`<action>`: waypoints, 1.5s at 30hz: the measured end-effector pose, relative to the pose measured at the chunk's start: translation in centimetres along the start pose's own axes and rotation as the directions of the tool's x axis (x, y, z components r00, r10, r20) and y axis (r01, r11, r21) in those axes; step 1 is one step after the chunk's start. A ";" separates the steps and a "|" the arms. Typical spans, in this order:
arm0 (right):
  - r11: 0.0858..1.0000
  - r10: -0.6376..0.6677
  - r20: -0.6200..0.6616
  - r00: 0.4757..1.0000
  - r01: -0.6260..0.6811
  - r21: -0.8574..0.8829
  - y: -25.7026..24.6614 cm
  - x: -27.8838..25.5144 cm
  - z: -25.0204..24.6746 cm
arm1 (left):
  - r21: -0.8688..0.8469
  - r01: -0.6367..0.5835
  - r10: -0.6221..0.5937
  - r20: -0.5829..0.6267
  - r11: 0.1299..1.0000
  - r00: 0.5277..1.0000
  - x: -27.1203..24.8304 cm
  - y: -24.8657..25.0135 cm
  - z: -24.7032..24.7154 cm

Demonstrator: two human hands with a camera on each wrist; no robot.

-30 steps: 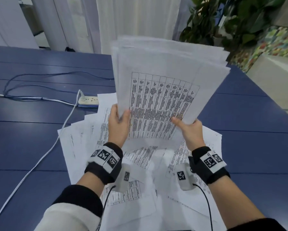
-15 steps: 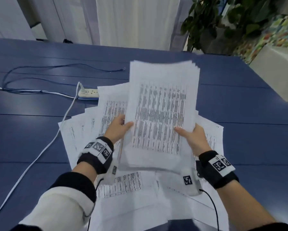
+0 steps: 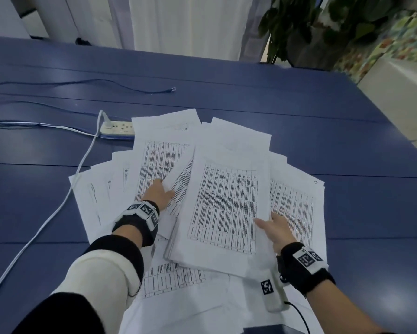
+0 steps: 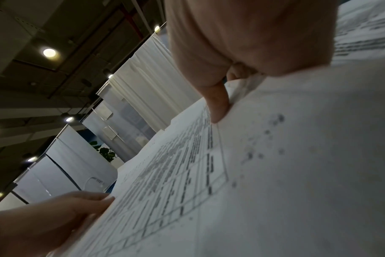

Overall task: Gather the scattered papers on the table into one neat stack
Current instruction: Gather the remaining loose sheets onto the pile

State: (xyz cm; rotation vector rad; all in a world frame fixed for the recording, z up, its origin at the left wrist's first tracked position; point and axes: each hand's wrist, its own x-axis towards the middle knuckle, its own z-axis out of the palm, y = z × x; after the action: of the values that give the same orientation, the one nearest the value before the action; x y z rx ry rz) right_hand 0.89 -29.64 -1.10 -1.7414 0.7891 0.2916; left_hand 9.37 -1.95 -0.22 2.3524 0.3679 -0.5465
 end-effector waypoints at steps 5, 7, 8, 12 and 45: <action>0.997 -0.002 0.001 1.000 0.002 0.073 -0.1 0.3 -0.4 | -0.064 -0.037 0.042 0.078 0.997 0.996 -0.1 0.8 -0.5; 0.997 0.001 -0.014 1.000 0.000 0.081 0.0 0.5 -0.8 | -0.011 -0.028 0.030 0.197 1.000 0.980 -0.6 -0.1 -0.9; 0.997 0.006 -0.017 1.000 -0.004 0.082 0.1 0.6 -0.8 | 0.036 -0.023 0.012 0.288 0.999 0.957 -0.7 -0.8 -0.9; 0.999 -0.005 0.035 0.999 0.003 0.051 0.3 0.2 -0.7 | -0.205 0.138 -0.013 0.515 0.969 0.857 -2.2 -2.8 -0.4; 0.971 -0.113 -0.310 0.944 0.038 -0.238 1.4 1.7 -5.3 | -0.592 0.065 0.062 0.191 0.803 0.980 -6.9 -2.4 5.0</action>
State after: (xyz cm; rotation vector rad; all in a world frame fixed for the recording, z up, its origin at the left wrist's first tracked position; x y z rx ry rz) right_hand 0.23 -35.30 -1.43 -2.0649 0.9486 0.0444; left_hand 1.03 -4.38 -1.65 1.6673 0.3813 -0.5646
